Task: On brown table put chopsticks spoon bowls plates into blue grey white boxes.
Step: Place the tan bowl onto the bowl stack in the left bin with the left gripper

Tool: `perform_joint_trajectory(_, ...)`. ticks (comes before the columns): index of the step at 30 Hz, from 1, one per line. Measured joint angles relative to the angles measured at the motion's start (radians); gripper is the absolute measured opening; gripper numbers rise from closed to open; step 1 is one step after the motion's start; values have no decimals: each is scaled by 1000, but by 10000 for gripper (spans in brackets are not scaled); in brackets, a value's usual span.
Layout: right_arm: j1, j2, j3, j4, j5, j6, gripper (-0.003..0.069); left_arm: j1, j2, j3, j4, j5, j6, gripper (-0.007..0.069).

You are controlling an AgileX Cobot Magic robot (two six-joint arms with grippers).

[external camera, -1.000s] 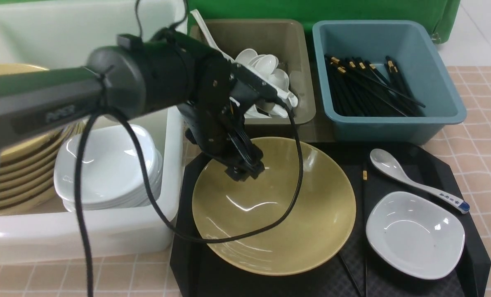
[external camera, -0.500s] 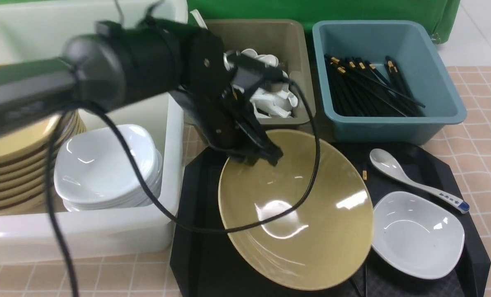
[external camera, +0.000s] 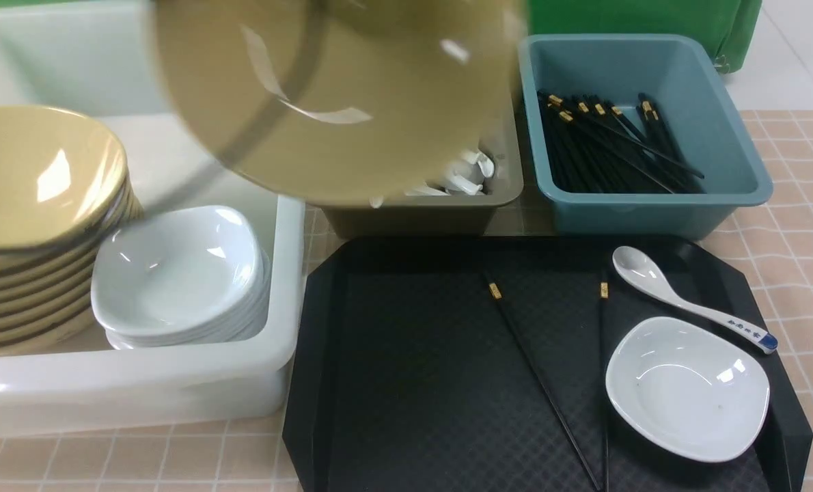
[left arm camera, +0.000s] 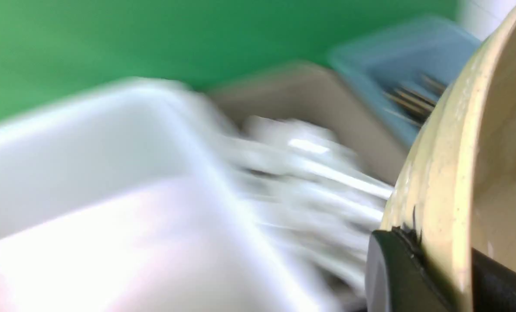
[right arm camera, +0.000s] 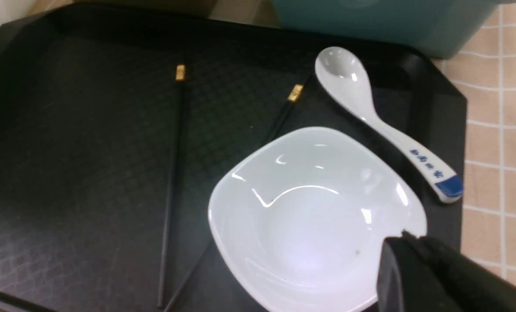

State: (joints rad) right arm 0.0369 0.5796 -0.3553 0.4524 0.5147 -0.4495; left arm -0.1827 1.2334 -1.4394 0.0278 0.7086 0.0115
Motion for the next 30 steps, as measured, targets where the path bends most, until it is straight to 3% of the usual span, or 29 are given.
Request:
perform_joint_trajectory(6, 5, 0, 0, 0, -3, 0, 68, 384, 7, 46, 105, 11, -206, 10)
perform_joint_trajectory(11, 6, 0, 0, 0, -5, 0, 68, 542, 59, 124, 100, 5, -284, 10)
perform_joint_trajectory(15, 6, 0, 0, 1, -5, 0, 71, 576, 106, 190, 100, -17, -296, 53)
perform_joint_trajectory(25, 6, 15, 0, 7, 18, 43, 85, 578, 79, 215, 76, 39, -273, 491)
perform_joint_trajectory(30, 14, 97, 0, 6, 26, 65, 132, 562, -84, 205, -10, 19, -202, 570)
